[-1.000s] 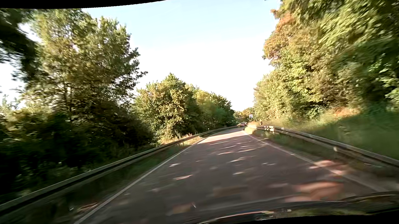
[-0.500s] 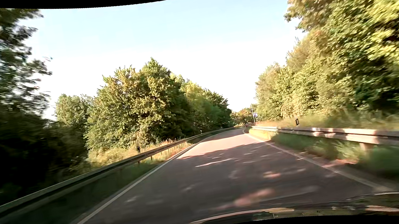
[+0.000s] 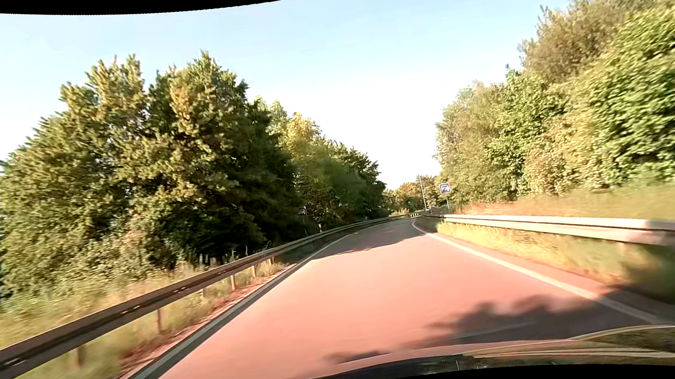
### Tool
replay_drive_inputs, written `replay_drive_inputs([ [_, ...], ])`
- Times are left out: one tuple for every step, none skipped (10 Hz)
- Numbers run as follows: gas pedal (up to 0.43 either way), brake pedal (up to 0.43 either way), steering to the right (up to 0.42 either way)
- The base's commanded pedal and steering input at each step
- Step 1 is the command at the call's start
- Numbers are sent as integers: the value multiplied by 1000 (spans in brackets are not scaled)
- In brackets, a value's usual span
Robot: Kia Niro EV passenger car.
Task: Follow the waypoints while adhering to traffic rules and regulations
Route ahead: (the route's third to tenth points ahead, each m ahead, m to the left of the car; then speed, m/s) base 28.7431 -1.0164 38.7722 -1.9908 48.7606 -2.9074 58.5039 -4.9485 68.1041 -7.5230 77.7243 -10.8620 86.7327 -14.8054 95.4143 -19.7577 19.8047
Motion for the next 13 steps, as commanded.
replay_drive_inputs([
  [8, 6, 21],
  [8, 6, 21],
  [8, 6, 22],
  [8, 6, 23],
  [8, 6, 24],
  [8, 6, 24],
  [8, 6, 24],
  [8, 6, 24],
  [8, 6, 24],
  [8, 6, 24],
  [8, 6, 24],
  [8, 6, 24],
  [8, 6, 24],
])
